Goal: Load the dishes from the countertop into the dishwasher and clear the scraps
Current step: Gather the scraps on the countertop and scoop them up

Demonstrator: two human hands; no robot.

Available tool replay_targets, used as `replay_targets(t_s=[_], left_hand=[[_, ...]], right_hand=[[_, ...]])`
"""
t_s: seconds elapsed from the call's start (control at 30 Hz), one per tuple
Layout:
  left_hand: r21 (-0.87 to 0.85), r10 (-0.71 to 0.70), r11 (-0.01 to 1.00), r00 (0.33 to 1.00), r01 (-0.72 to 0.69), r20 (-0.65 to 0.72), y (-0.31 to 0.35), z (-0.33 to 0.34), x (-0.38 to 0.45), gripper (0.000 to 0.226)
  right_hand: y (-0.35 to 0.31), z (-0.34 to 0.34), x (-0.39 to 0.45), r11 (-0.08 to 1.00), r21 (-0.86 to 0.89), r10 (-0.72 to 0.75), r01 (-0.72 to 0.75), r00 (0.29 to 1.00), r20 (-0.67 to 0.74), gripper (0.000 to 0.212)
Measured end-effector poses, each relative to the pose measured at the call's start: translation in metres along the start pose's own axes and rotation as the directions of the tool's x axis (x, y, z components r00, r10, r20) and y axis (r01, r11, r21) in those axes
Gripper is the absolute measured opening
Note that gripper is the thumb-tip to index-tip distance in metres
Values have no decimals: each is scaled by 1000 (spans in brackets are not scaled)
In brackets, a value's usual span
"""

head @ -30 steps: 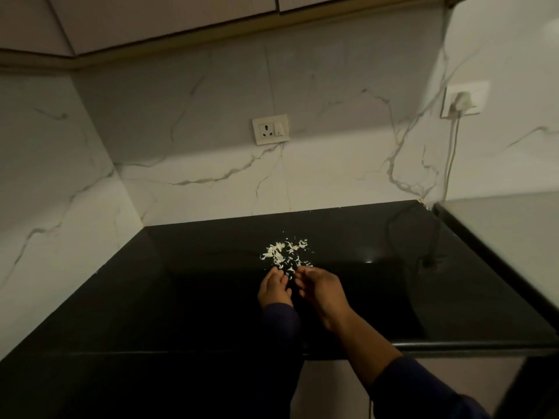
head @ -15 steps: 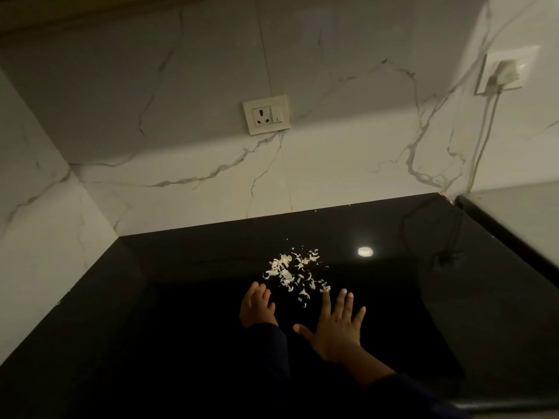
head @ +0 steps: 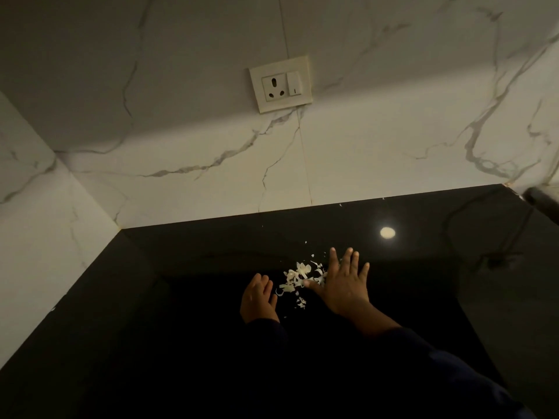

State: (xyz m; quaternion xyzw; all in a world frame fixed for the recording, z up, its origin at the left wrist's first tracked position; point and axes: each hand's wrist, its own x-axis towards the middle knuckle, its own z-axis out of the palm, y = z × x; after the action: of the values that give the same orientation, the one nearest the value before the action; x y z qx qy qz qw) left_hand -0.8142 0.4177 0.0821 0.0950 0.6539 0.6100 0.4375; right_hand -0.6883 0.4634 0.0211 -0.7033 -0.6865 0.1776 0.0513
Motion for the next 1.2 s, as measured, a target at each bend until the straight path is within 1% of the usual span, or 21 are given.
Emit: replay_targets(t_s=[0.13,0.2,0.3,0.37,0.43,0.5,0.53,0.6,0.67,0.7,0.77,0.8,0.83,0.93,1.03,1.1,1.13,1.17,1.2], left_hand=[[32,5,999,999,-3,-40,2,1,15,37],[26,17,1000,999,-16,-43,2,-1,20,37],[-17,28,999,1000,-28,-10,7,-4,26,36],[-25,21,999,1000,-21,-14,10,-5,28,36],[-29,25,999,999,-26,-27,10,-7,28,35],[-42,23,999,999,-24,-26,9,-9,27,36],[-49,18,999,1000,-19,-20,7,-11,26,36],[-51,17,999,1000,-18,-15,4,-15,21,36],[-56,14,998,1000,-14,-2,0,-18,16,36],[-67,12,998,1000,-10,16,-3,-20,13,36],[-67,3,998,1000,-1,29,-7,-24,8,36],[-62,-6,998,1000,7,21,-10,-27,7,36],[-60,-16,998,1000,17,18,-13,-30,6,36],[-62,-53,996,997,56,52,-23,-35,0,34],[-89,-113,989,990,121,86,-32,-37,-9,33],[-120,-160,977,977,178,144,-36,-37,-16,34],[-125,-186,970,968,208,168,-37,-36,-25,36],[-137,-206,963,962,232,179,-39,-35,-29,37],[-160,-224,953,955,256,195,-40,-33,-34,38]], right_hand=[[-14,1,20,993,72,-95,94,995,19,99],[-28,5,23,986,80,-149,146,989,24,95],[-50,14,20,972,52,-233,231,971,56,87],[-59,18,16,956,30,-294,293,952,87,73],[-61,20,11,926,21,-378,378,922,82,55],[-60,18,5,891,61,-453,449,888,75,42],[-57,16,2,884,89,-466,459,881,80,40],[-51,13,-5,886,173,-450,430,887,100,37],[-44,12,-15,888,244,-422,389,901,98,40],[-40,13,-22,885,228,-435,407,897,85,45],[-31,16,-35,859,100,-511,502,853,103,51],[-26,16,-42,844,57,-537,534,836,113,49],[-21,16,-46,841,45,-541,540,833,116,45],[-8,6,-55,871,67,-490,486,868,84,37],[-1,-2,-59,912,55,-410,406,906,102,31],[0,0,-58,944,99,-318,314,948,24,27],[-1,1,-56,951,198,-239,239,971,-28,22],[-4,1,-55,921,362,-136,147,989,-57,17],[-9,-1,-54,834,549,-34,57,998,-52,14]])
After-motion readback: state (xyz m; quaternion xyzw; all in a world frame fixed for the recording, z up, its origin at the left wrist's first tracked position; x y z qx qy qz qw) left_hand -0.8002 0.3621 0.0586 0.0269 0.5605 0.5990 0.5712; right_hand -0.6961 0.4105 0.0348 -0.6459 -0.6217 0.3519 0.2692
